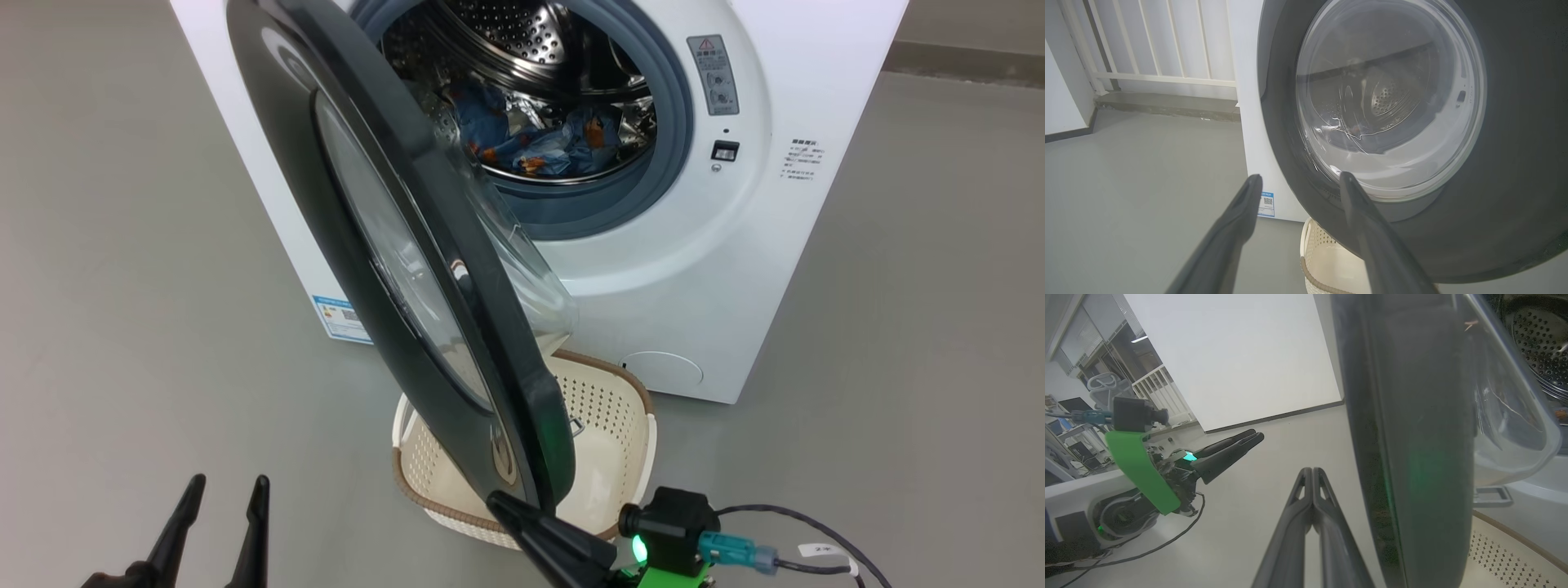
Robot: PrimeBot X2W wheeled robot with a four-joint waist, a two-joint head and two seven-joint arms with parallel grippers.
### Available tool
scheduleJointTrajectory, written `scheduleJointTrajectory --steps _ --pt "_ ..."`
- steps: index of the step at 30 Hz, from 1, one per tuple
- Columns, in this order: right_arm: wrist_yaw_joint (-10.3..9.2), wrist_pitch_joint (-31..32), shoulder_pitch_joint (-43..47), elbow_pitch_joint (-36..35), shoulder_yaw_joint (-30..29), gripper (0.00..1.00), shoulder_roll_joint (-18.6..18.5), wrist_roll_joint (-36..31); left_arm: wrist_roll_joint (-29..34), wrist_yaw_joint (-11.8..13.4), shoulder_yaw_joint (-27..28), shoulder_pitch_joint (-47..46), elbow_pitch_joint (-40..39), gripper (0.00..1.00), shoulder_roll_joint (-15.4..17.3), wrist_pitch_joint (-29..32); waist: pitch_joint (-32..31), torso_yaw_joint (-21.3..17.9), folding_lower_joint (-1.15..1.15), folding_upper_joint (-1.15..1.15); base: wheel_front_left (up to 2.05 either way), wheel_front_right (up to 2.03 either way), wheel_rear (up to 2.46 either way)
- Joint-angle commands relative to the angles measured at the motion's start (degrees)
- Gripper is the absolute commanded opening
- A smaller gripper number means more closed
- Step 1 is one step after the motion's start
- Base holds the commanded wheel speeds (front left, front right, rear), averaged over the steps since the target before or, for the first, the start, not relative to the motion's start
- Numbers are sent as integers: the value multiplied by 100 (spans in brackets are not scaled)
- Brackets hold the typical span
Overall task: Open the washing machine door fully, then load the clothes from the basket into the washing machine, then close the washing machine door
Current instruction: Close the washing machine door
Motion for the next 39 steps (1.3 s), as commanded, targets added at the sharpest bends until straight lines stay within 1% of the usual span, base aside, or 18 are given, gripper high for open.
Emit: scheduleJointTrajectory --steps 1,12,25,39 --pt "31 -29 -148 -75 -53 0 69 5 57 4 227 -254 -174 100 66 -38 26 -6 0 0 0 0 0" --pt "31 -29 -219 26 -290 0 50 -35 61 4 250 -319 -201 100 35 -38 127 -41 0 0 0 0 0" --pt "31 -29 -440 168 -788 0 -44 -129 60 4 219 -483 -262 100 -65 -38 390 -110 0 0 0 0 0" --pt "31 -29 -937 367 -1733 0 -302 -226 73 4 79 -791 -363 100 -209 -38 844 -12 0 0 0 0 0"
